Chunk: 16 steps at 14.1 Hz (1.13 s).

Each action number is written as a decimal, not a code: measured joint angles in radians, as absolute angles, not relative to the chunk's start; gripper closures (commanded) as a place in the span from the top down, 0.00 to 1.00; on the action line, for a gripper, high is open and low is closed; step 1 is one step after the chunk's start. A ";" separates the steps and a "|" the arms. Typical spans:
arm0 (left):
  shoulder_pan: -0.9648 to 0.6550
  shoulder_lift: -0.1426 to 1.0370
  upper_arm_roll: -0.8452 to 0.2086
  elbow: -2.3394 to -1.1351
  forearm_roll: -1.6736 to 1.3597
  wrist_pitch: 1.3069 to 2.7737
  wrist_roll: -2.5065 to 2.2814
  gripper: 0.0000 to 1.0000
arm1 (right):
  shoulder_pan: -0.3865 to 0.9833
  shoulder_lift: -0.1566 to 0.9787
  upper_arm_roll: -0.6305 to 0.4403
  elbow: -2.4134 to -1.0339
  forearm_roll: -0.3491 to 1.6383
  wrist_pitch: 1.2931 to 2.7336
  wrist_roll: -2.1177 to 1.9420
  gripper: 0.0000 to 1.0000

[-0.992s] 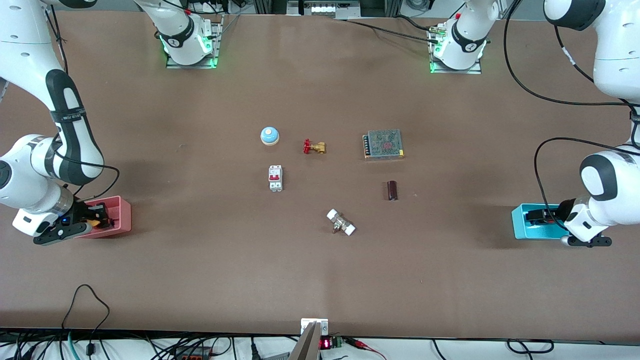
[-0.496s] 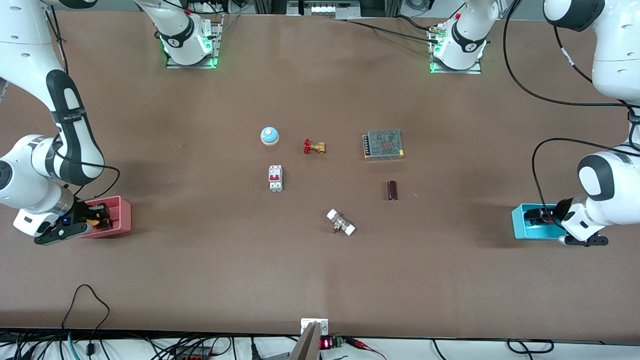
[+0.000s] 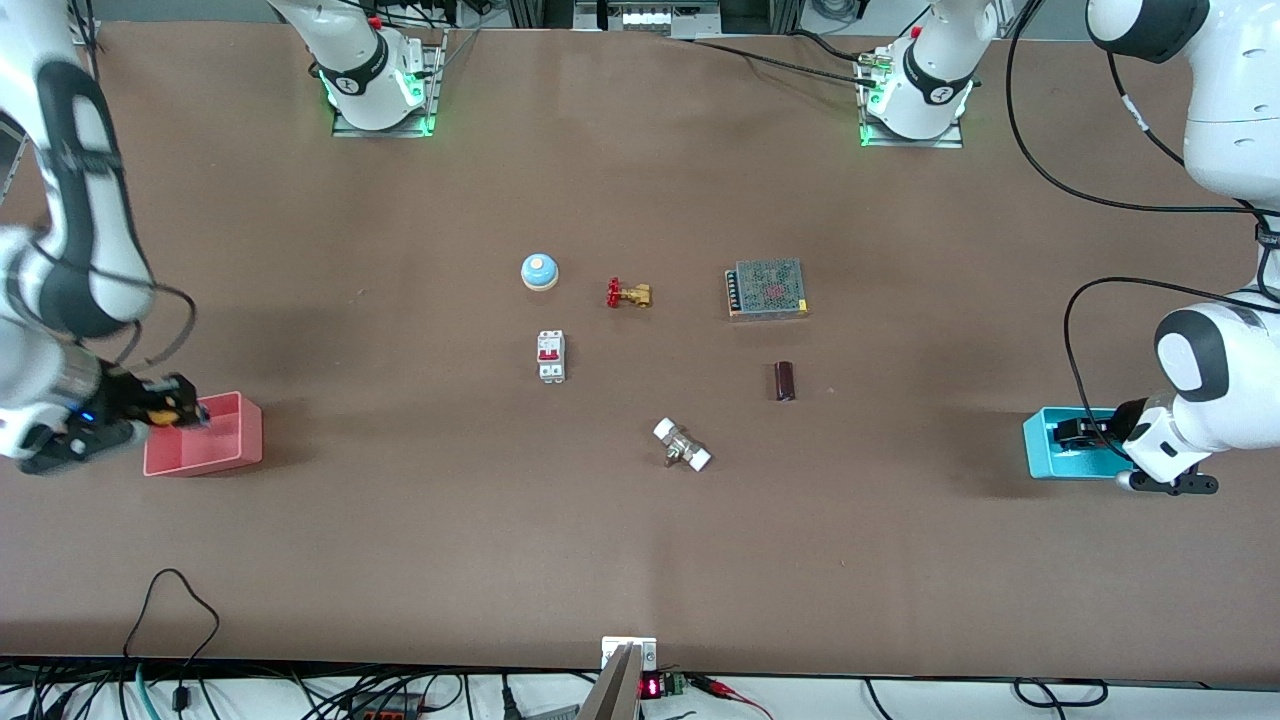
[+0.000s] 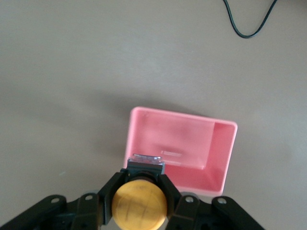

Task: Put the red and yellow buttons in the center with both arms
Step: 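Carry the yellow button toward the breaker with the right gripper while the left gripper lifts, then lower the yellow button beside the breaker while the left gripper carries the red button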

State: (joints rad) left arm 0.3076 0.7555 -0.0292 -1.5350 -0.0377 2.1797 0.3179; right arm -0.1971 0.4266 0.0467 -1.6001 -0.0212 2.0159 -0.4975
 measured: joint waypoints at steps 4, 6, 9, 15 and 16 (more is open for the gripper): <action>0.307 0.755 -0.029 -1.535 -0.038 2.180 0.324 0.32 | -0.174 0.341 0.191 -1.635 -0.016 1.932 -0.201 0.37; 0.308 0.755 -0.029 -1.535 -0.037 2.180 0.341 0.30 | -0.092 0.366 0.222 -1.668 -0.017 1.971 -0.036 0.37; 0.308 0.751 -0.029 -1.533 -0.037 2.180 0.355 0.30 | 0.036 0.428 0.226 -1.727 -0.023 2.107 0.150 0.37; 0.299 0.582 -0.031 -1.540 -0.036 2.030 0.362 0.29 | 0.121 0.540 0.225 -1.786 -0.089 2.308 0.279 0.37; 0.290 0.544 -0.032 -1.555 -0.036 1.985 0.361 0.28 | 0.120 0.551 0.222 -1.791 -0.089 2.335 0.279 0.37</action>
